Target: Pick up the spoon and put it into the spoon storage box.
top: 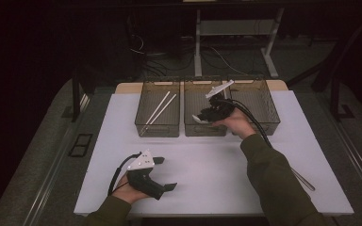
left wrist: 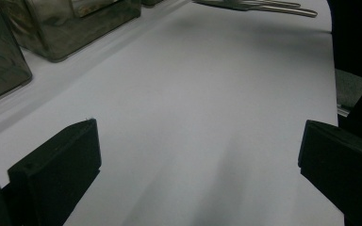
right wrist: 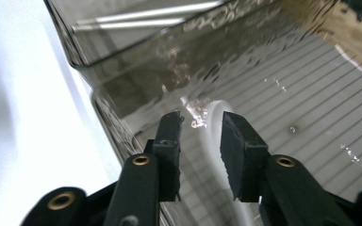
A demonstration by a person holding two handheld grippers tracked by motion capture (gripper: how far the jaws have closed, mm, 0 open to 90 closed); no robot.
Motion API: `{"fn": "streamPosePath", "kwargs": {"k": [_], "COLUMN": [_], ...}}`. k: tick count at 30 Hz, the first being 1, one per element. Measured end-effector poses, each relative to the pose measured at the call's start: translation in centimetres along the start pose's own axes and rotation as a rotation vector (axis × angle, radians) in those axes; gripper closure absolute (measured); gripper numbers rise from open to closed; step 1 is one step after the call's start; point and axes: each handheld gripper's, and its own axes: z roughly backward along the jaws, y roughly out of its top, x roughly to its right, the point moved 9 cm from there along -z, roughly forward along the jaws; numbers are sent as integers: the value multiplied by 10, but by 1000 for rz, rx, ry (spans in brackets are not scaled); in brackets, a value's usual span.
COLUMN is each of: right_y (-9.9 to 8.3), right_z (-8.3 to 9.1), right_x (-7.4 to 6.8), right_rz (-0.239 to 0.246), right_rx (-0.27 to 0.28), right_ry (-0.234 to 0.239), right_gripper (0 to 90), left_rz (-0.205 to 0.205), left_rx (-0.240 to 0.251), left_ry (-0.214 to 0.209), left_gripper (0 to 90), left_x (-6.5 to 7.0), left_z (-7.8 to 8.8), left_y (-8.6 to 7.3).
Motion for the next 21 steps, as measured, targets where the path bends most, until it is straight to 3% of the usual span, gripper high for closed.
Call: {"fn": "streamPosePath", "kwargs": {"k": [4,11,21], "right_y": [6,9,-5], "right_z": [14,40,69], "right_x": [-5,-16,-28], "right_rz": [-27,-67,-61], "right_rx": [62,121,151], "right_ry": [28,57,62], "right_gripper": [563,425,386], "left_rz": [2,6,7], "left_rx": [-1,0,2], "left_ry": [1,3,5], "left_gripper": [0,0,0], "left_x": [0,0,1], "left_z": [0,0,-1], "left_y": [0,0,0]}}
